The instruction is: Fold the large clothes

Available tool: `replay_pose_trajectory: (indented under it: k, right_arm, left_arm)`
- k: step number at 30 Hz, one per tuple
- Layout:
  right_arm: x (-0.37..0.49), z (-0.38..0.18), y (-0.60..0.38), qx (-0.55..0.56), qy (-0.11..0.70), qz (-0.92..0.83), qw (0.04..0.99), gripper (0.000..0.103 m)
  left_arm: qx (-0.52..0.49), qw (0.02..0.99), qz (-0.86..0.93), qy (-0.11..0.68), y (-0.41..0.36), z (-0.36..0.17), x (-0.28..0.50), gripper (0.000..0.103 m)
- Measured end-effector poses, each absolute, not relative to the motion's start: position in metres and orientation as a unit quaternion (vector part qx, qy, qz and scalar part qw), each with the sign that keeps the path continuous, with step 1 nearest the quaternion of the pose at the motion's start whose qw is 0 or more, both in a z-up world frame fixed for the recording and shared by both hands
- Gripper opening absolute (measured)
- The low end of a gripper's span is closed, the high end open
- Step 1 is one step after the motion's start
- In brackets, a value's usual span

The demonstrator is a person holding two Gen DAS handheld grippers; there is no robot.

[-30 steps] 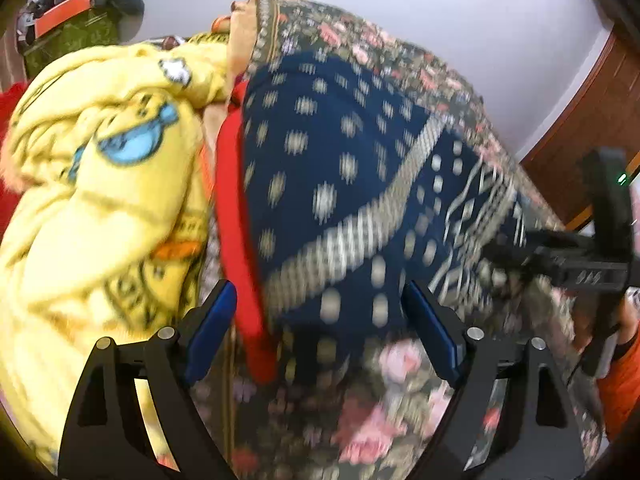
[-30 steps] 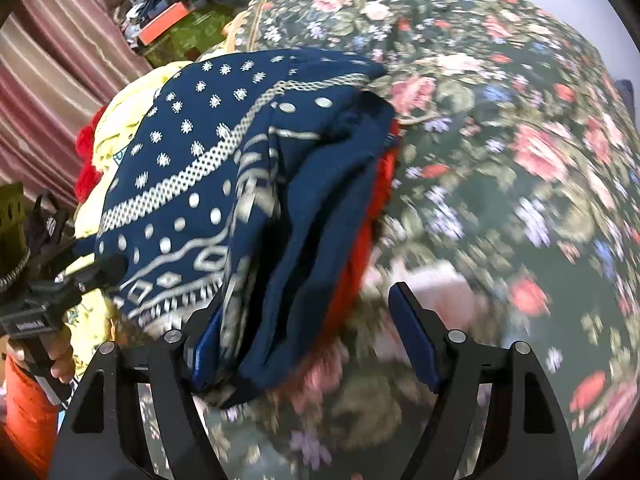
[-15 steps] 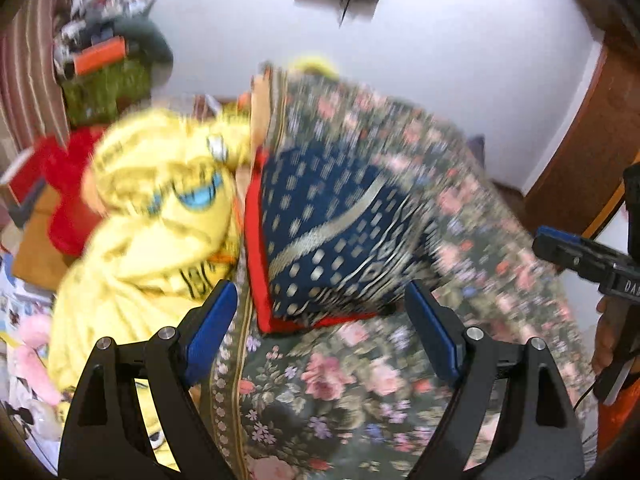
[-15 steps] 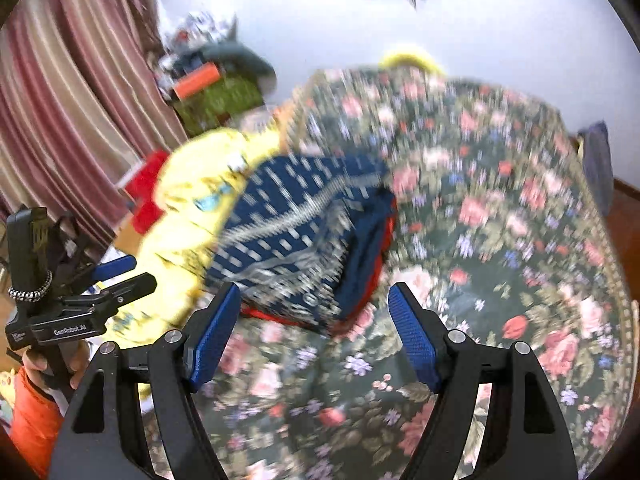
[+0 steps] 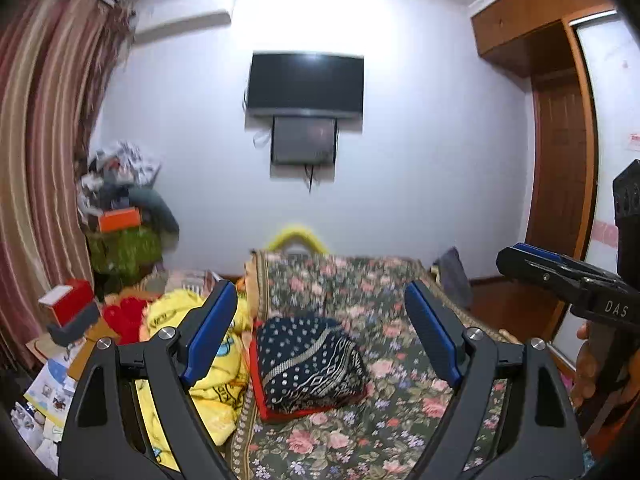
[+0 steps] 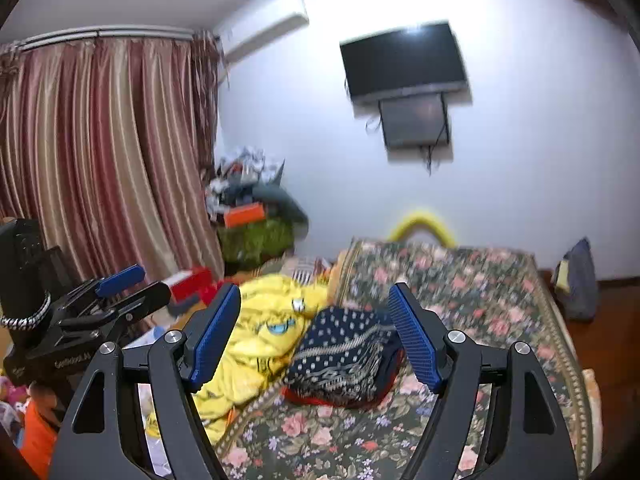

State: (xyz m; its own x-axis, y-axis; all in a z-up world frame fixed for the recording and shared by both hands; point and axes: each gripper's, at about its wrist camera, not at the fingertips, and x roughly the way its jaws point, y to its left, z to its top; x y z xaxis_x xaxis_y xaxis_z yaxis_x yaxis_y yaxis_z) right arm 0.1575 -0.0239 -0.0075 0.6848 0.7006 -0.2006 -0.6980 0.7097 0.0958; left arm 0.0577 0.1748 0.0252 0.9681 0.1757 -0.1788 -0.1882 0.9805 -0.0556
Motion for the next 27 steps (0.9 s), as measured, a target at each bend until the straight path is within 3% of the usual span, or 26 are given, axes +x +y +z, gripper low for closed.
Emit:
replay_pose_trajectory:
  k: [5, 7, 10, 12, 27]
  right_arm:
    - [0.131, -0.009, -0.029, 0.000, 0.077, 0.362, 0.929, 0.074]
    - [0.127, -0.012, -0.027, -0.007, 0.070, 0.351, 0.934, 0.079]
    - [0.120, -0.013, -0.029, -0.011, 0.055, 0.335, 0.940, 0.091]
    - [0.119, -0.013, -0.028, -0.013, 0.048, 0.324, 0.945, 0.103]
    - [0.116, -0.017, -0.034, -0.023, 0.061, 0.309, 0.949, 0.103]
  left_arm:
    - [-0.048, 0.993, 0.093, 0.061, 0.161, 0.027, 0.034, 0.086]
    - [-0.043, 0.992, 0.099, 0.057, 0.156, 0.024, 0.029, 0.089]
    - [-0.035, 0.992, 0.111, 0.048, 0.149, 0.019, 0.022, 0.101]
    - [-0.041, 0.992, 0.110, 0.049, 0.147, 0.016, 0.019, 0.103]
    - [-0.059, 0.989, 0.116, 0.075, 0.153, 0.005, 0.020, 0.103]
